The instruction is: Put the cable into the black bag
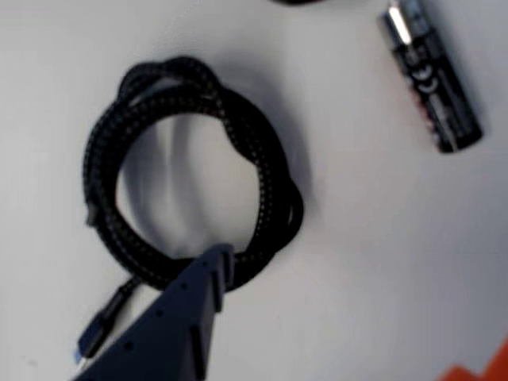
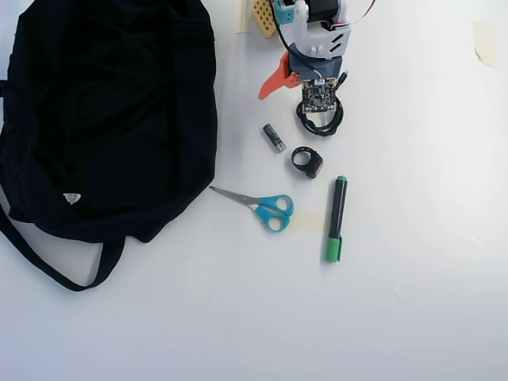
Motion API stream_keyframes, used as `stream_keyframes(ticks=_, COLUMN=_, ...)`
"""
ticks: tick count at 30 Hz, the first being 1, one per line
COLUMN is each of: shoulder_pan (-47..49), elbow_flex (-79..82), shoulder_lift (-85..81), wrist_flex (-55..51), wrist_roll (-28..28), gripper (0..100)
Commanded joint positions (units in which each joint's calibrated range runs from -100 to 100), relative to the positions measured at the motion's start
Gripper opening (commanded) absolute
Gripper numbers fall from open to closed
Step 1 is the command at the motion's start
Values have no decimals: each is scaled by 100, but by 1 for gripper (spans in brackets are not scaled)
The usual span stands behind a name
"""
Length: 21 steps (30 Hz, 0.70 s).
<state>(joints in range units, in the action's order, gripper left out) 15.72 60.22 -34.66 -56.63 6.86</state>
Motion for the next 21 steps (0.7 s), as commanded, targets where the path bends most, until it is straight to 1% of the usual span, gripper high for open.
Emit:
stream_keyframes(ticks=1, shoulder_pan=133, elbow_flex=-47, shoulder_lift=-11, wrist_flex=39, wrist_roll=116, gripper=44)
stream_keyframes(ticks=8, shoulder_pan=140, elbow_flex=-146, shoulder_lift=-11, wrist_flex=65, wrist_roll=127, gripper=44)
stream_keyframes(ticks=14, shoulder_pan=185, elbow_flex=-119, shoulder_lift=14, wrist_flex=263, wrist_roll=268, gripper=44)
stream_keyframes(ticks=21, shoulder_pan=185, elbow_flex=-263, shoulder_lift=537, wrist_flex=349, wrist_roll=273, gripper=44)
